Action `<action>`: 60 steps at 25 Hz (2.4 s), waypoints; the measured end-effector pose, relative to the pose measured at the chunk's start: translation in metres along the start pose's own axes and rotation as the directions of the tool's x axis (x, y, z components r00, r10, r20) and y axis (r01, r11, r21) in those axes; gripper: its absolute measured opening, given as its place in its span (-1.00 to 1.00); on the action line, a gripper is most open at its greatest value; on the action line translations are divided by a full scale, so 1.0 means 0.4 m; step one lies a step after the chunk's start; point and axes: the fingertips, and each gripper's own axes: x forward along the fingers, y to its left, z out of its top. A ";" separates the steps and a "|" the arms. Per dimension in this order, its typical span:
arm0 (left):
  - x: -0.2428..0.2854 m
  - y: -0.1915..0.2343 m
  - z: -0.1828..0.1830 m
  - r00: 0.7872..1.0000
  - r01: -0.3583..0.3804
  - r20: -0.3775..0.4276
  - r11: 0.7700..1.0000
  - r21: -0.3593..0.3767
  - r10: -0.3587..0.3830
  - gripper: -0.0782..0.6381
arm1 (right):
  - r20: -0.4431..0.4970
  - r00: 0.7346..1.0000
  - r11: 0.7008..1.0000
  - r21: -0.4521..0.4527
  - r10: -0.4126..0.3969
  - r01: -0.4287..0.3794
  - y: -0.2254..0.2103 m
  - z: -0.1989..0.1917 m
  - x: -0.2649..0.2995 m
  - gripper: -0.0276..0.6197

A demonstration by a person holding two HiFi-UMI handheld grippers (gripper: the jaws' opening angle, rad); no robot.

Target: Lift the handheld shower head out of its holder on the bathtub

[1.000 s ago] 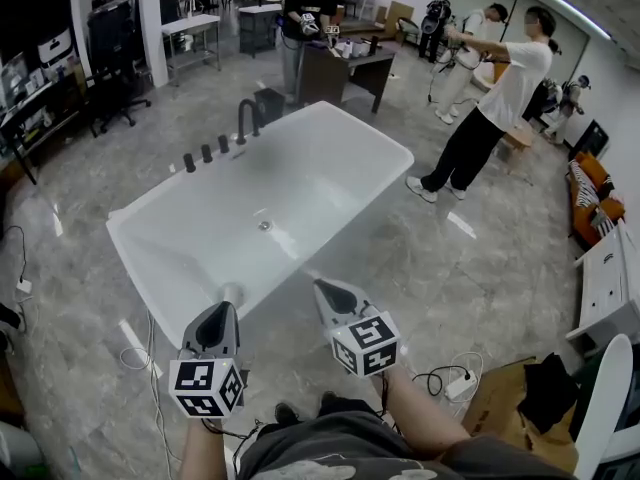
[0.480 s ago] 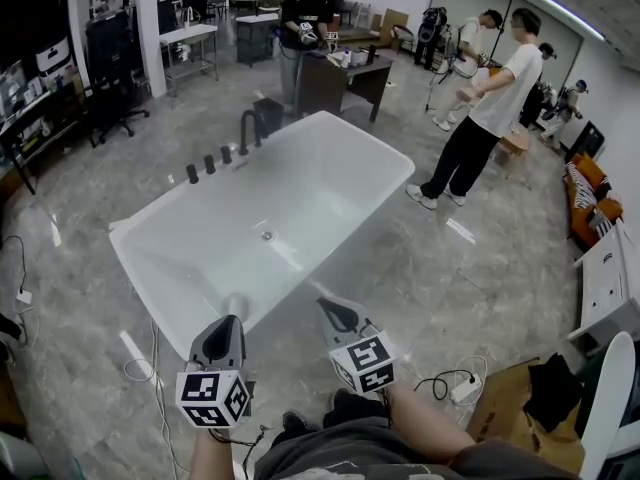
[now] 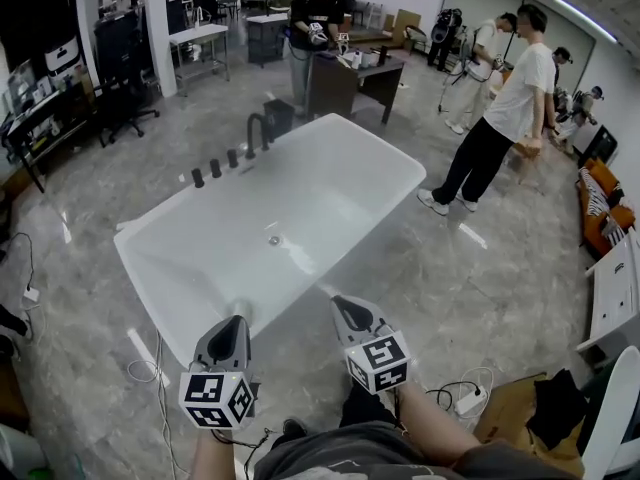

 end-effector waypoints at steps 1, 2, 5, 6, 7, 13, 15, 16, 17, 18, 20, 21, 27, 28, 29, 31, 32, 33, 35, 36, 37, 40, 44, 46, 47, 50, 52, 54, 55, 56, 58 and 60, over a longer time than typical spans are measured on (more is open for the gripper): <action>0.015 0.000 0.003 1.000 -0.012 0.000 1.000 -0.005 0.012 -0.72 | -0.001 1.000 1.000 -0.004 0.011 -0.011 -0.013 0.002 0.011 -0.83; 0.032 -0.003 0.004 1.000 -0.021 -0.003 1.000 -0.011 0.021 -0.72 | 0.000 1.000 1.000 -0.005 0.021 -0.021 -0.027 0.004 0.021 -0.83; 0.091 -0.032 0.000 0.999 -0.031 -0.018 0.999 -0.008 0.031 -0.72 | 0.008 0.999 0.999 0.002 0.053 -0.053 -0.082 0.004 0.048 -0.83; 0.115 -0.046 -0.001 0.999 -0.032 -0.022 0.999 -0.001 0.032 -0.72 | 0.007 0.998 0.998 0.005 0.063 -0.063 -0.105 -0.002 0.056 -0.83; 0.141 -0.060 -0.002 0.999 -0.035 -0.026 0.999 0.003 0.036 -0.72 | 0.003 0.997 0.997 0.007 0.073 -0.073 -0.131 -0.009 0.064 -0.83; 0.303 -0.122 0.015 0.997 -0.063 -0.039 0.997 -0.038 0.061 -0.72 | 0.001 0.997 0.996 0.046 0.074 -0.074 -0.316 -0.020 0.128 -0.83; 0.356 -0.142 0.026 0.996 -0.080 -0.033 0.996 -0.040 0.078 -0.72 | 0.007 0.997 0.996 0.053 0.074 -0.075 -0.386 -0.020 0.147 -0.83; 0.380 -0.152 0.032 0.996 -0.089 -0.030 0.995 -0.043 0.088 -0.72 | 0.010 0.997 0.995 0.053 0.079 -0.079 -0.419 -0.019 0.155 -0.83; 0.403 -0.164 0.038 0.995 -0.099 -0.028 0.994 -0.046 0.098 -0.72 | 0.011 0.996 0.995 0.052 0.085 -0.086 -0.450 -0.017 0.162 -0.83; 0.423 -0.174 0.043 0.994 -0.108 -0.027 0.993 -0.048 0.107 -0.72 | 0.012 0.996 0.994 0.051 0.093 -0.093 -0.478 -0.015 0.168 -0.83; 0.463 -0.192 0.048 0.992 -0.127 -0.029 0.991 -0.048 0.126 -0.72 | 0.012 0.993 0.992 0.051 0.113 -0.114 -0.525 -0.015 0.180 -0.83; 0.483 -0.200 0.050 0.990 -0.137 -0.030 0.989 -0.047 0.135 -0.72 | 0.011 0.992 0.990 0.052 0.128 -0.129 -0.546 -0.018 0.188 -0.83; 0.561 -0.243 0.045 0.980 -0.200 -0.024 0.978 -0.058 0.199 -0.72 | 0.010 0.977 0.976 0.034 0.214 -0.214 -0.632 -0.046 0.219 -0.83; 0.570 -0.248 0.047 0.978 -0.209 -0.021 0.976 -0.061 0.208 -0.72 | 0.009 0.975 0.975 0.032 0.221 -0.222 -0.643 -0.050 0.224 -0.83; 0.578 -0.252 0.048 0.976 -0.217 -0.019 0.974 -0.064 0.216 -0.72 | 0.007 0.973 0.973 0.031 0.229 -0.229 -0.652 -0.054 0.229 -0.83; 0.590 -0.256 0.046 0.974 -0.228 -0.024 0.971 -0.069 0.227 -0.72 | 0.000 0.970 0.970 0.036 0.241 -0.241 -0.662 -0.066 0.240 -0.83; 0.598 -0.256 0.043 0.973 -0.231 -0.028 0.970 -0.070 0.229 -0.72 | -0.003 0.970 0.969 0.040 0.245 -0.245 -0.668 -0.073 0.247 -0.83; 0.609 -0.254 0.040 0.972 -0.232 -0.032 0.970 -0.071 0.231 -0.72 | -0.007 0.969 0.968 0.045 0.247 -0.246 -0.675 -0.080 0.257 -0.83; 0.640 -0.249 0.038 0.972 -0.234 -0.040 0.970 -0.070 0.232 -0.72 | -0.016 0.969 0.968 0.055 0.246 -0.245 -0.698 -0.094 0.283 -0.83; 0.658 -0.247 0.037 0.972 -0.234 -0.045 0.970 -0.068 0.232 -0.72 | -0.021 0.970 0.968 0.062 0.243 -0.242 -0.711 -0.101 0.297 -0.83; 0.676 -0.245 0.037 0.972 -0.234 -0.049 0.970 -0.065 0.231 -0.72 | -0.027 0.970 0.968 0.073 0.241 -0.238 -0.724 -0.107 0.310 -0.83; 0.733 -0.225 0.036 0.971 -0.233 -0.060 0.971 -0.051 0.230 -0.72 | -0.034 0.970 0.962 0.136 0.243 -0.236 -0.752 -0.113 0.351 -0.83; 0.820 -0.163 0.055 0.975 -0.219 -0.058 0.972 -0.085 0.214 -0.72 | -0.046 0.974 0.968 0.129 0.221 -0.214 -0.785 -0.084 0.426 -0.83; 0.868 -0.120 0.063 0.977 -0.212 -0.059 0.972 -0.102 0.206 -0.72 | -0.060 0.977 0.974 0.115 0.205 -0.197 -0.807 -0.074 0.476 -0.83; 0.895 -0.095 0.070 0.977 -0.208 -0.060 0.972 -0.106 0.203 -0.72 | -0.067 0.978 0.975 0.114 0.197 -0.189 -0.819 -0.067 0.507 -0.83; 0.974 -0.022 0.094 0.980 -0.197 -0.058 0.974 -0.112 0.192 -0.72 | -0.084 0.980 0.980 0.105 0.179 -0.170 -0.850 -0.042 0.607 -0.83; 1.022 0.024 0.108 0.981 -0.193 -0.055 0.973 -0.125 0.187 -0.72 | -0.094 0.980 0.982 0.090 0.175 -0.167 -0.862 -0.023 0.674 -0.83; 1.063 0.069 0.124 0.982 -0.185 -0.052 0.973 -0.139 0.179 -0.72 | -0.099 0.980 0.983 0.079 0.172 -0.165 -0.867 -0.001 0.736 -0.83; 1.081 0.090 0.132 0.983 -0.180 -0.050 0.973 -0.145 0.174 -0.72 | -0.102 0.980 0.984 0.074 0.168 -0.161 -0.867 0.009 0.765 -0.83; 1.098 0.111 0.138 0.984 -0.175 -0.048 0.973 -0.150 0.170 -0.72 | -0.105 0.981 0.986 0.068 0.161 -0.154 -0.869 0.019 0.791 -0.83; 1.125 0.151 0.147 0.985 -0.170 -0.046 0.972 -0.163 0.164 -0.72 | -0.110 0.984 0.990 0.057 0.138 -0.132 -0.873 0.037 0.832 -0.83; 1.141 0.185 0.160 0.986 -0.168 -0.047 0.970 -0.175 0.162 -0.72 | -0.112 0.986 0.991 0.067 0.123 -0.116 -0.877 0.056 0.861 -0.83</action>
